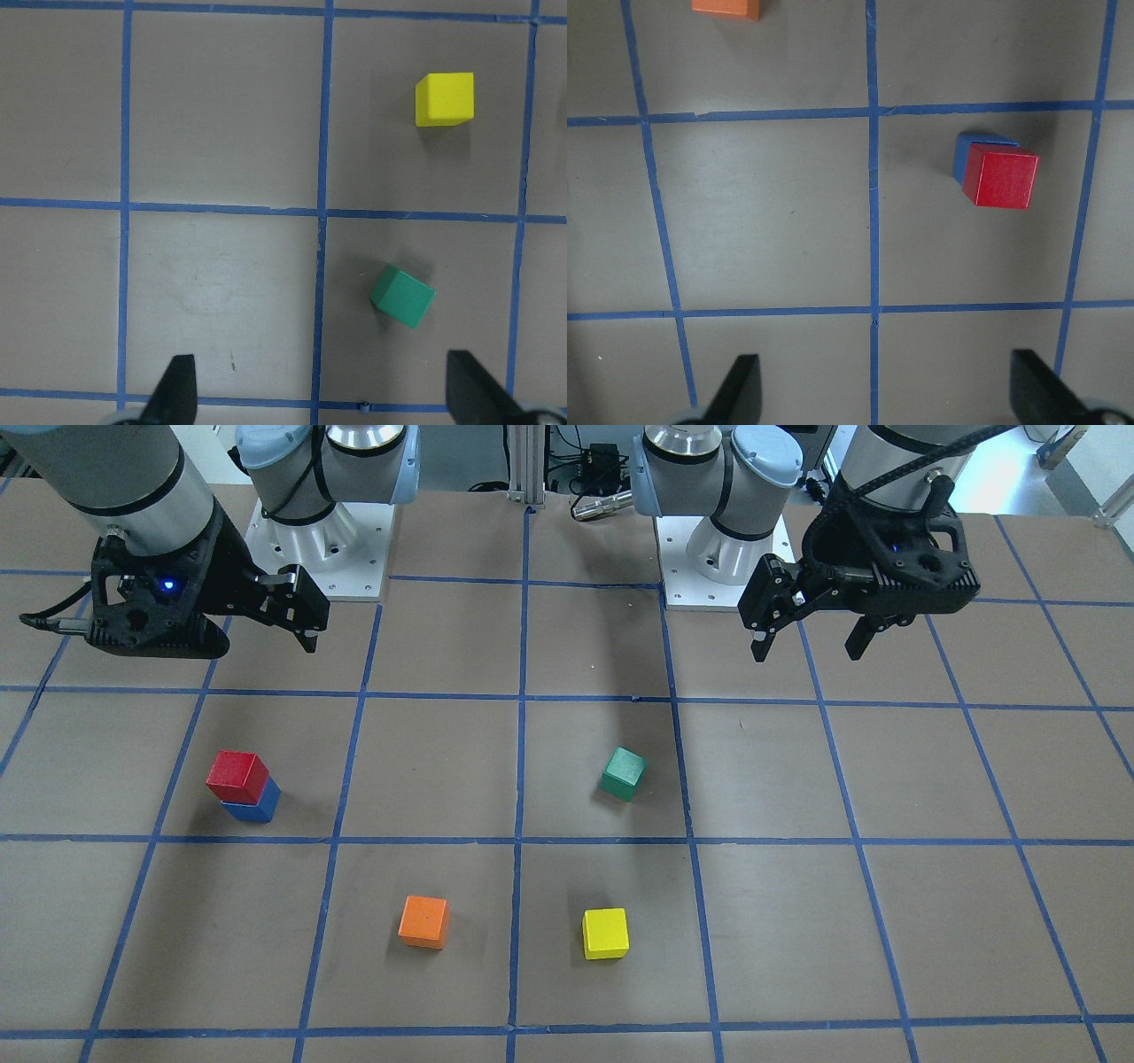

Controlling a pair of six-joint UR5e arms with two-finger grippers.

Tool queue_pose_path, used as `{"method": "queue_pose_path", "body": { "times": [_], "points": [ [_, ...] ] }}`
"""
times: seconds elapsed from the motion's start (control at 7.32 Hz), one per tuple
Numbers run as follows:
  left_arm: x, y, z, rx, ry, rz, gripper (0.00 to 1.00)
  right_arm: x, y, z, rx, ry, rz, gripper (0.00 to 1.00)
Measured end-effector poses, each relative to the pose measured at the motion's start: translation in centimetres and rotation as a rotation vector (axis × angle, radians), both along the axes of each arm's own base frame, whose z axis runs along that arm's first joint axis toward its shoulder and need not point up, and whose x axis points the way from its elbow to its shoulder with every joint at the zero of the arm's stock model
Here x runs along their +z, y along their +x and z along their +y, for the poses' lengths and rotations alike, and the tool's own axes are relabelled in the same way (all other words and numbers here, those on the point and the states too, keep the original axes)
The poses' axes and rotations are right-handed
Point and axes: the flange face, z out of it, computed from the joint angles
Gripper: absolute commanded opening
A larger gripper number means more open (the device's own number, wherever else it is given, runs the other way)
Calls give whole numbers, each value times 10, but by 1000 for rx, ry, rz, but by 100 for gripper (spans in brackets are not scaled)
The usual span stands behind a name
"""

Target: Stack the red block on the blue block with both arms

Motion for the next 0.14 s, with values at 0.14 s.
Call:
{"method": "queue_pose_path", "body": {
  "times": [0.14],
  "points": [
    [-1,0,0,0,1,0,100,0,0,0,-1,0,0,100]
  ]
}}
